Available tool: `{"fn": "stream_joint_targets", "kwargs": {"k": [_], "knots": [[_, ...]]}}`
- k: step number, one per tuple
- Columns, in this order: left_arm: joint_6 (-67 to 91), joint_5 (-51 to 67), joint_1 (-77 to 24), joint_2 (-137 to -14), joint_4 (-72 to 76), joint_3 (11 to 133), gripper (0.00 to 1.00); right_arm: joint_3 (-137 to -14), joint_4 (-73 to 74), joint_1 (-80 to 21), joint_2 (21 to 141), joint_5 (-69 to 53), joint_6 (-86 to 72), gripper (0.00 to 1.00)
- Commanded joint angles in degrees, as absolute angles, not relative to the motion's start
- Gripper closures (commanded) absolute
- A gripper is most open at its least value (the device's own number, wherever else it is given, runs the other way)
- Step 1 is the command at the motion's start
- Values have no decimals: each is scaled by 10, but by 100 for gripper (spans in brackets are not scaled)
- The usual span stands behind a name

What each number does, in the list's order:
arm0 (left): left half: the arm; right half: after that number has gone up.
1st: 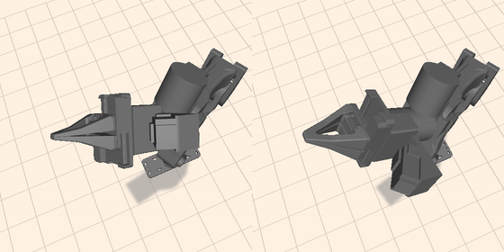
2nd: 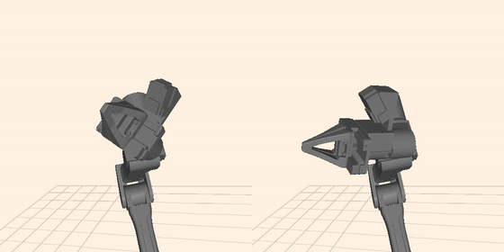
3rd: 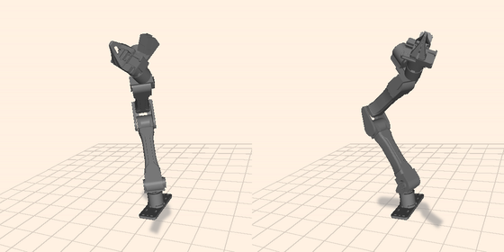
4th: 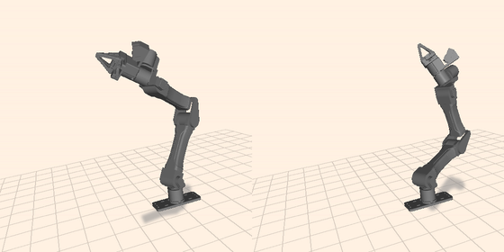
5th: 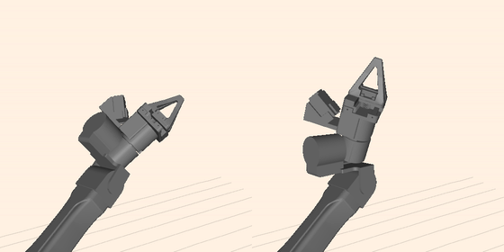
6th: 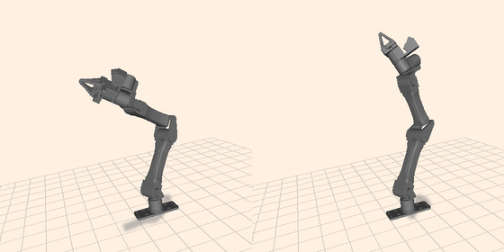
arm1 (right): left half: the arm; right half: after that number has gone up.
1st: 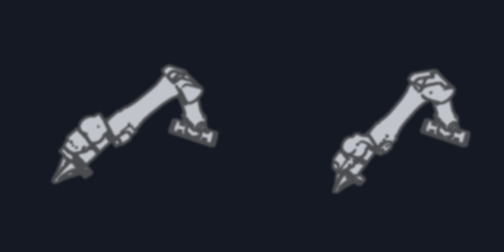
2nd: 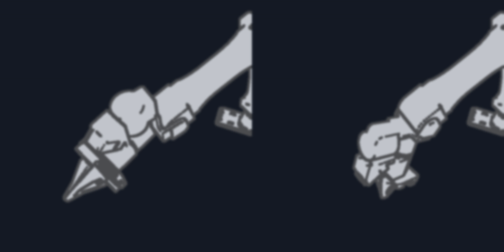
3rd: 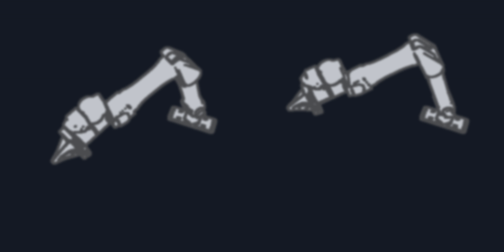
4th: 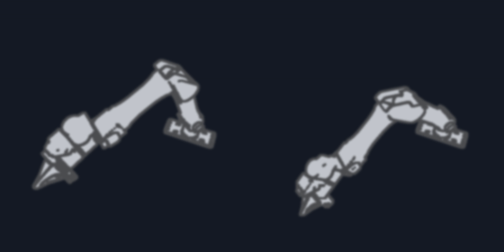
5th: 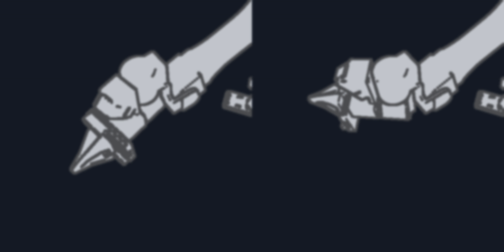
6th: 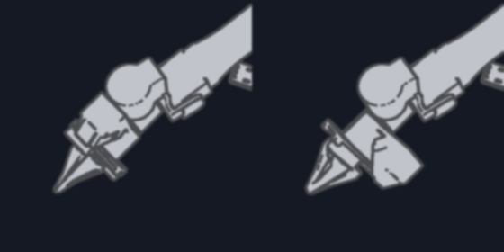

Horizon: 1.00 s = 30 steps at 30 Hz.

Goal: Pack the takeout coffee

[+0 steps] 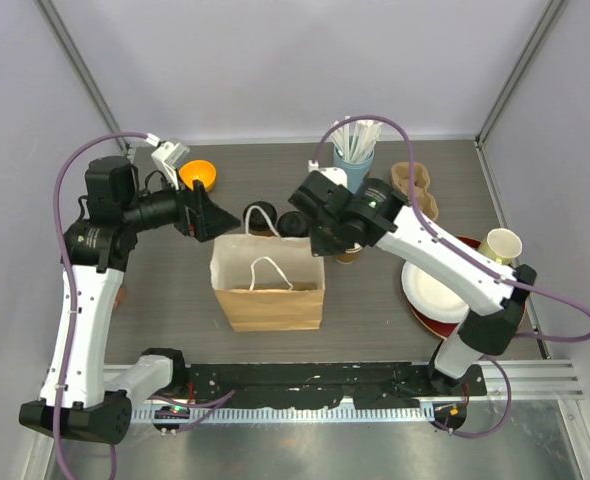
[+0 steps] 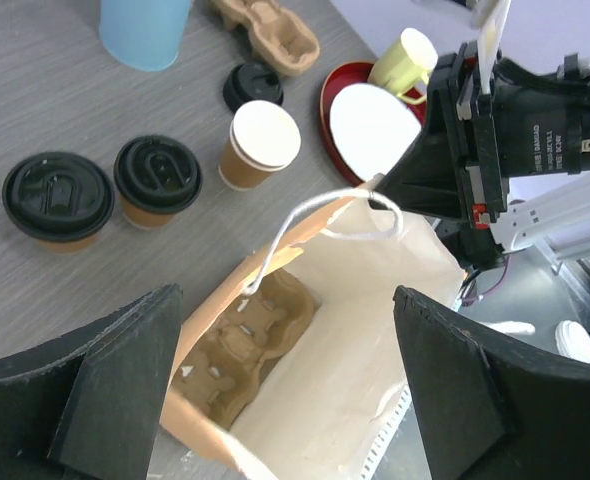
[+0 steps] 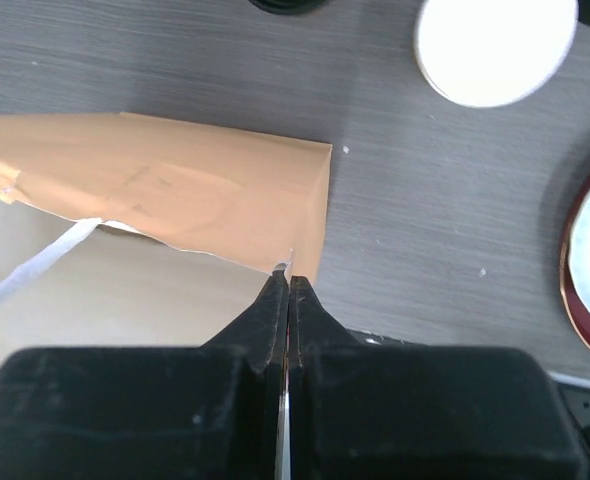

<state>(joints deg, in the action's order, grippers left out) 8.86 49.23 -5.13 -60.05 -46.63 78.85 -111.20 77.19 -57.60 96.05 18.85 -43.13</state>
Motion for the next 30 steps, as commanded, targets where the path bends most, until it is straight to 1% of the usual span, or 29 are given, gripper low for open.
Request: {"fn": "stream_joint_targets", "kwargs": {"k": [1,3,5,6,7,10,11,13,15,16,17,19,22,23,24,25,26,27,28,30], "knots": [[136,525,-47,-613,-411,821,10,-1046,849,-559,850,200,-454,99],[141,521,-47,-621,-399,817,10,-1010,847,-547,828,193,-448,99],[125,508,-47,-639,-398,812,14,-980,837,-534,795,188,-419,99],[93,503,-47,-647,-403,804,17,-969,829,-527,783,177,-404,99],[78,495,-47,-655,-406,801,21,-959,827,-515,776,153,-376,99],[3,476,-47,-707,-445,808,28,-924,828,-486,752,108,-336,99],[-25,466,-48,-743,-457,816,29,-912,831,-484,744,103,-317,99],[-78,447,-58,-775,-498,844,32,-900,844,-476,737,99,-312,99],[-170,415,-70,-811,-517,860,35,-882,833,-470,725,68,-307,99],[-197,408,-82,-820,-519,862,40,-875,820,-468,722,63,-308,99],[-266,407,-86,-830,-519,864,42,-871,816,-467,721,53,-308,99],[-349,431,-90,-859,-525,874,43,-863,800,-460,718,39,-298,99],[-535,466,-90,-908,-554,909,42,-852,787,-453,722,16,-286,99],[-593,480,-90,-925,-615,928,42,-850,787,-452,724,11,-282,99],[-715,490,-91,-944,-662,973,42,-850,787,-452,727,8,-280,99],[-753,497,-93,-989,-697,1000,42,-852,790,-452,733,10,-276,99],[-773,498,-95,-1009,-725,1025,43,-853,789,-451,732,12,-276,99],[-832,499,-98,-1035,-793,1074,44,-853,788,-451,733,14,-275,99],[-878,498,-99,-1056,-833,1098,48,-853,781,-451,731,16,-277,99],[-957,478,-108,-1106,-916,1142,50,-856,777,-450,730,20,-281,99]]}}
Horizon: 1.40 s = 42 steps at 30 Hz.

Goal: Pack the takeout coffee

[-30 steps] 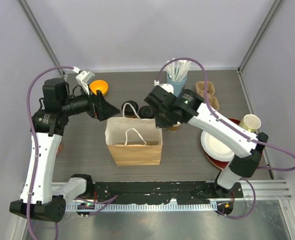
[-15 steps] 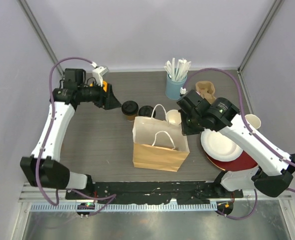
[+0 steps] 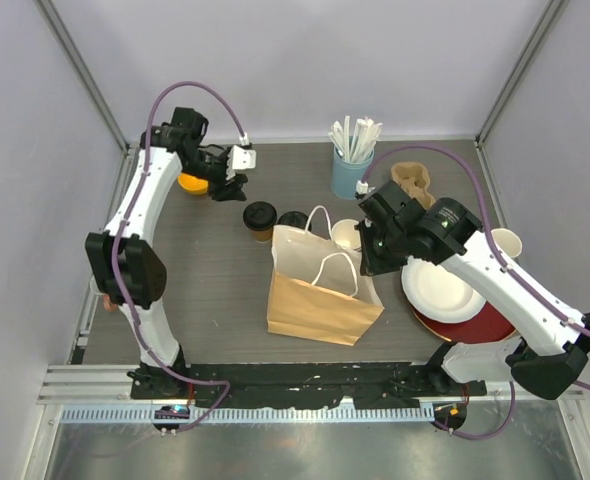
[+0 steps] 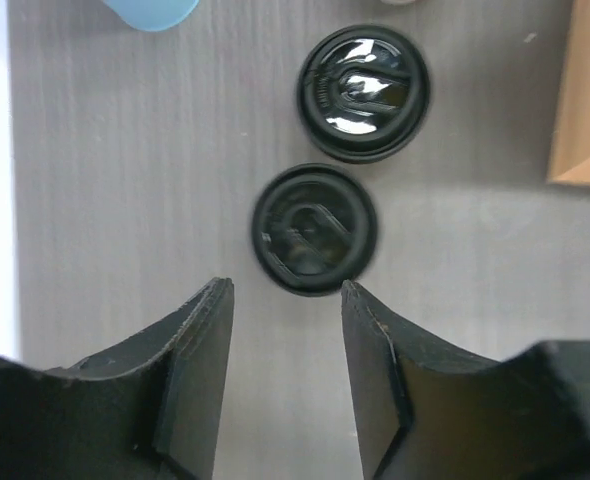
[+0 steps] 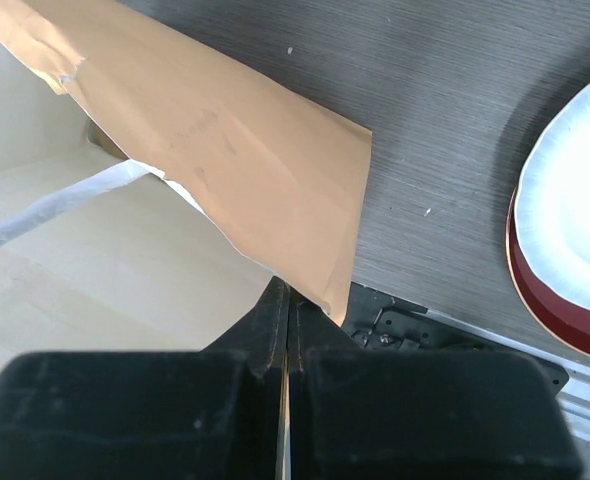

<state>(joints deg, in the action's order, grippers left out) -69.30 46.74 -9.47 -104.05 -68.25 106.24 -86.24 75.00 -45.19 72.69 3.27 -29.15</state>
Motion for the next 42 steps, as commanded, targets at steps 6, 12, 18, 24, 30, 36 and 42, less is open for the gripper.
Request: {"fn": "stream_joint_targets", "kwargs": {"k": [6,12,18,24,30,36,42], "knots": [[-1023,414,-137,-1147,-930,1139,52,-853,765,-451,715,42,-314,99],[-1015,392,-151,-1159,-952,1150,55,-875,762,-451,706,61,-345,99],[-1012,388,-146,-1104,-952,1110,52,-900,764,-450,722,66,-338,99],[-1022,366,-128,-1084,-952,1042,50,-918,767,-451,744,63,-320,99],[-991,398,-129,-1121,-952,1079,47,-918,767,-451,751,59,-314,99],[-976,396,-140,-1150,-951,1097,51,-921,765,-450,753,58,-318,99],[-972,381,-147,-1153,-952,1091,54,-927,768,-451,757,60,-320,99]]}}
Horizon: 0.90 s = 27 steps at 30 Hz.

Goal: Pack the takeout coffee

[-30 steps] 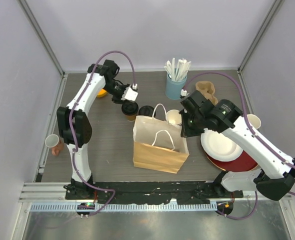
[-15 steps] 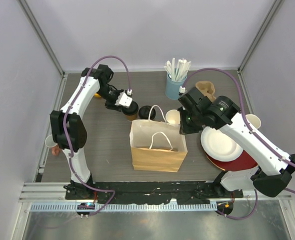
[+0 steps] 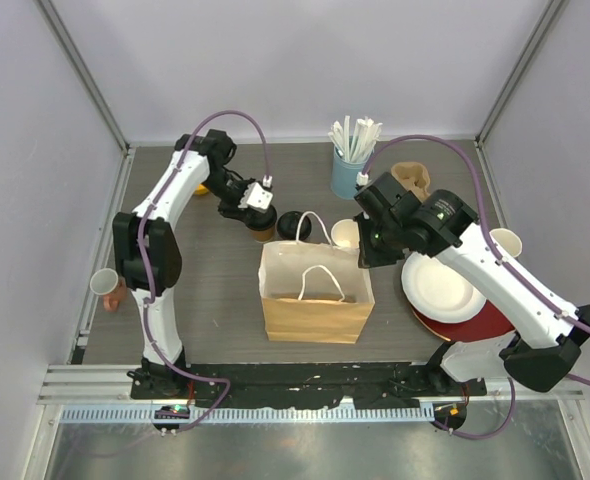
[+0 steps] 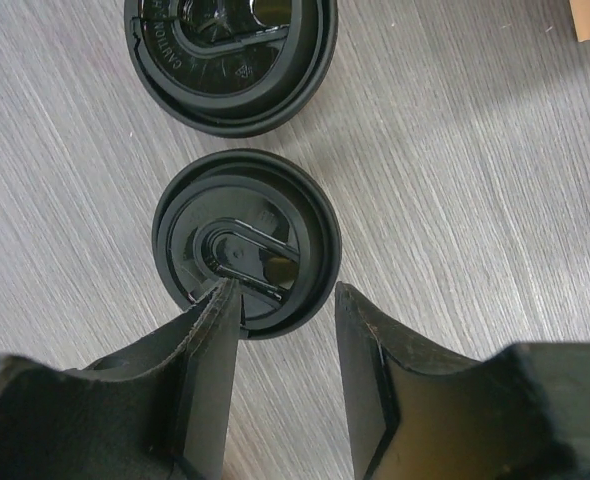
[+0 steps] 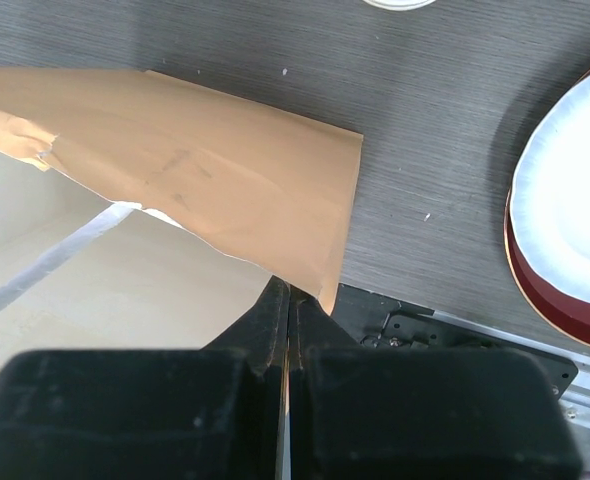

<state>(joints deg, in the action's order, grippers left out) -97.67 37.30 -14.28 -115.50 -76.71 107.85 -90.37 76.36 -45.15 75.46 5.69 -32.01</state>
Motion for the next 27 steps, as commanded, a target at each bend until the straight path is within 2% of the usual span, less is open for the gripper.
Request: {"fn": "stream_joint_targets", "kwargs": {"k": [1,7,15,18,20,22,27], "knots": [[-972,376,-147,-1156,-952,1091,55,-926,768,-450,757,60,-320,99],[-948,371,-150,-1180,-952,1110,58,-927,763,-451,762,52,-315,99],[-966,349,-150,-1166,-952,1076,66,-926,761,-450,764,49,-316,99],[-962,358,-150,-1172,-951,1078,70,-930,758,-450,766,45,-314,99],[-949,360,-152,-1172,-940,1078,80,-933,759,-450,770,45,-310,99],[-932,359,-156,-1172,-931,1075,86,-934,762,-451,771,45,-308,99],[-931,344,-156,-1169,-939,1072,90,-936,759,-451,770,43,-308,99]]}}
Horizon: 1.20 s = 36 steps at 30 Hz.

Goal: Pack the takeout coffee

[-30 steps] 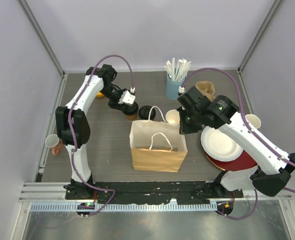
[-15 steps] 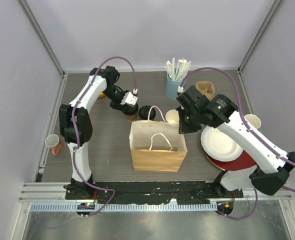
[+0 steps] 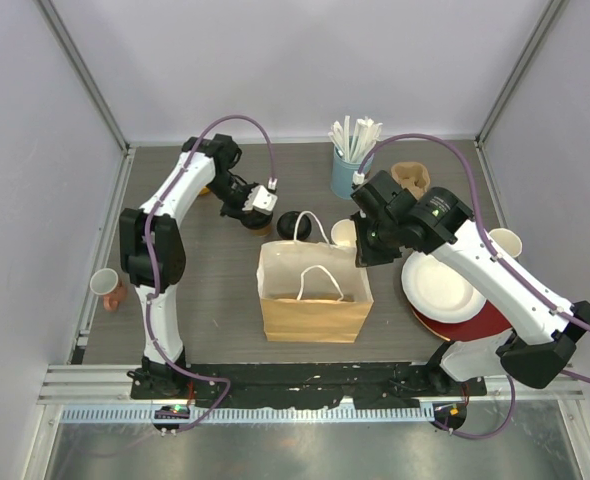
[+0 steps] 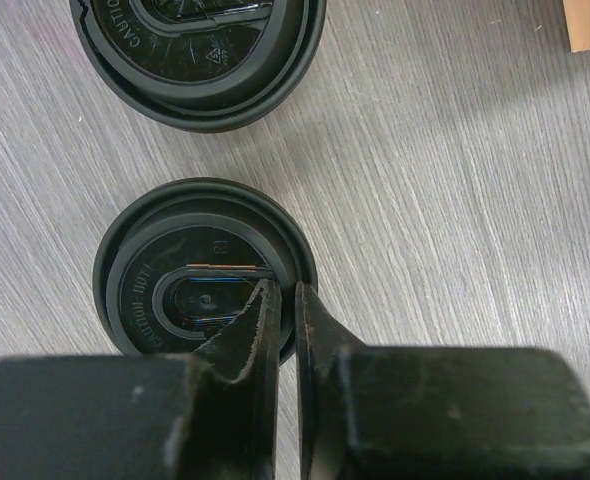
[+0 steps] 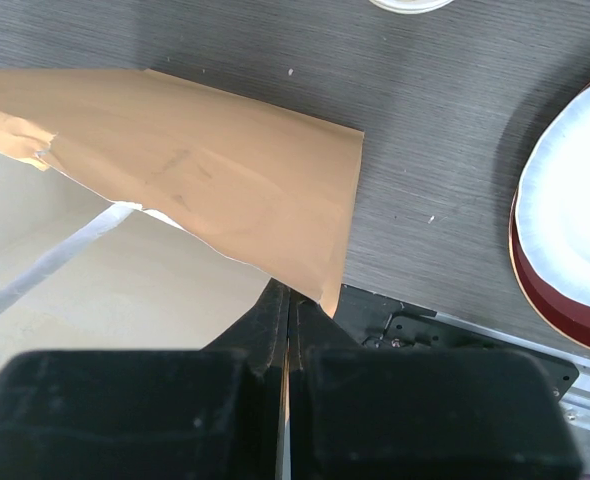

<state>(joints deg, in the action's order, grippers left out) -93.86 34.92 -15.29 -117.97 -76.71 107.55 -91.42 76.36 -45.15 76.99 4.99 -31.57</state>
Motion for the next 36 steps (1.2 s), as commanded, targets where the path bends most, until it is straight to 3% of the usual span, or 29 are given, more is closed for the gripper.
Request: {"fn": "stream_joint_targets", "kwargs": {"k": [1,4,8,16,26,36], "knots": [[-930,343,-156,-1168,-942,1073,93,-935,759,-451,771,42,-308,99],[-922,341,-156,-1165,-952,1078,100,-936,757,-450,771,42,-308,99],[-861,340,-156,-1159,-951,1115,100,-946,756,-450,774,40,-308,99],[-477,311,-155,-1126,-952,1231,100,-954,730,-450,765,78,-336,99],[-198,278,-155,-972,-953,1223,100,-895,664,-452,730,98,-322,99],[-116,358,-157,-802,-953,1209,100,-881,624,-452,719,158,-374,99]]}}
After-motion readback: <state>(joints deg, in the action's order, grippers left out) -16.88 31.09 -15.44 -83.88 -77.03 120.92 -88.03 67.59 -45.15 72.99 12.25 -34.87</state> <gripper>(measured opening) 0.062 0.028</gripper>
